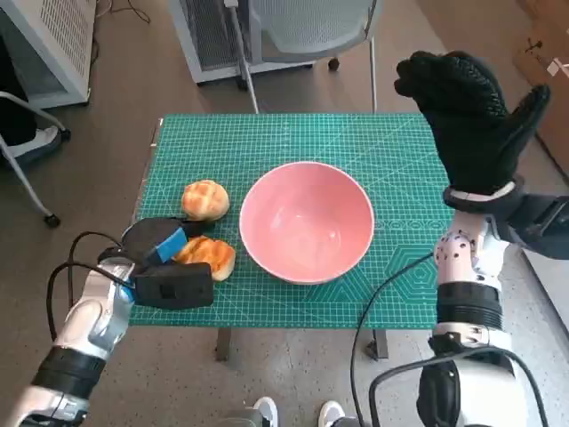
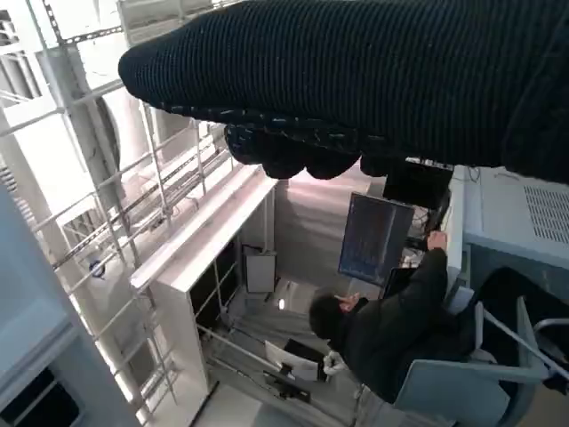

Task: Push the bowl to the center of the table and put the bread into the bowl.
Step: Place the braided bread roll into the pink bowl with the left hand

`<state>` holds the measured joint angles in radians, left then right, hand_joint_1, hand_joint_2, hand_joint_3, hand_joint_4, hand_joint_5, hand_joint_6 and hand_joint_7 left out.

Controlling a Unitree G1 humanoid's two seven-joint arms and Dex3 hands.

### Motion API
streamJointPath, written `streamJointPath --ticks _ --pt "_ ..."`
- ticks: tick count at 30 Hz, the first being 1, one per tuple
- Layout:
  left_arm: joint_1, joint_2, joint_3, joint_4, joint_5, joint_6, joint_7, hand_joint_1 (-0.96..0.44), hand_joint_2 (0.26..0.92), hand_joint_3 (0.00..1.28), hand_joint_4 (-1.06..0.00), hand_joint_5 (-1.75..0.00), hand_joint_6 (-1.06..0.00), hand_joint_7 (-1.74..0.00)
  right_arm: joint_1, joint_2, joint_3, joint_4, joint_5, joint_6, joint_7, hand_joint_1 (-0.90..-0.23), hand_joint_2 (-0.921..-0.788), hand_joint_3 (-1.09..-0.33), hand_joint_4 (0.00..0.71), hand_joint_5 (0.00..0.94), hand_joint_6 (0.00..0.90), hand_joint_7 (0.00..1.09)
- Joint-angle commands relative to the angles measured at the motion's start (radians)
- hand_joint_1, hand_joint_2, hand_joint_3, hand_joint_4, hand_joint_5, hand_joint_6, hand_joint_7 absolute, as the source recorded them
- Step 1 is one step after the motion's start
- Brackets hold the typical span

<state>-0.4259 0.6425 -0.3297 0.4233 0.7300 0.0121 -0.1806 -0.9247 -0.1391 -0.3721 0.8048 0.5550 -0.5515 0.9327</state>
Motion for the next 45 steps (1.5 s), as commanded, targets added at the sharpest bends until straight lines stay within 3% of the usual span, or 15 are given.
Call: streamJointPath --ticks 1,10,20,28,38,45 --pt "0.038 0.008 -0.037 0.036 0.016 -0.019 -0.017 0.00 0.919 0.08 -0.67 -1.20 -0.63 -1.04 0.024 -0.001 -0.003 0.003 0.009 0.011 0.008 -0.637 -0.921 -0.708 0.345 0.000 0.445 0.00" --pt "0.063 0.038 -0.020 -0.050 -0.007 -0.006 -0.081 0.00 0.920 0.08 -0.66 -1.24 -0.65 -1.11 0.028 0.001 -0.003 -0.001 0.009 0.012 0.008 -0.638 -0.921 -0.704 0.344 0.000 0.445 0.00" --pt "0.199 0.096 0.118 -0.460 -0.102 0.089 -0.251 0.00 0.920 0.08 -0.66 -1.22 -0.62 -1.14 0.031 0.001 -0.004 -0.005 0.004 0.008 -0.001 -0.638 -0.921 -0.703 0.344 0.000 0.447 0.00" --pt "0.259 0.105 0.244 -0.691 -0.216 0.107 -0.331 0.00 0.921 0.05 -0.71 -1.16 -0.64 -1.13 0.026 0.005 -0.005 0.013 0.003 0.002 0.003 -0.643 -0.921 -0.700 0.347 0.001 0.451 0.00" --pt "0.189 0.088 0.359 -0.881 -0.320 0.187 -0.383 0.00 0.920 0.03 -0.75 -1.14 -0.65 -1.10 0.017 0.005 -0.005 0.029 0.004 0.007 0.008 -0.645 -0.921 -0.697 0.348 0.002 0.451 0.00" --pt "0.072 0.081 0.378 -0.904 -0.319 0.167 -0.338 0.00 0.913 0.01 -0.78 -1.09 -0.69 -1.07 0.013 0.001 -0.004 0.030 0.004 0.013 0.012 -0.642 -0.921 -0.697 0.349 0.001 0.448 0.00"
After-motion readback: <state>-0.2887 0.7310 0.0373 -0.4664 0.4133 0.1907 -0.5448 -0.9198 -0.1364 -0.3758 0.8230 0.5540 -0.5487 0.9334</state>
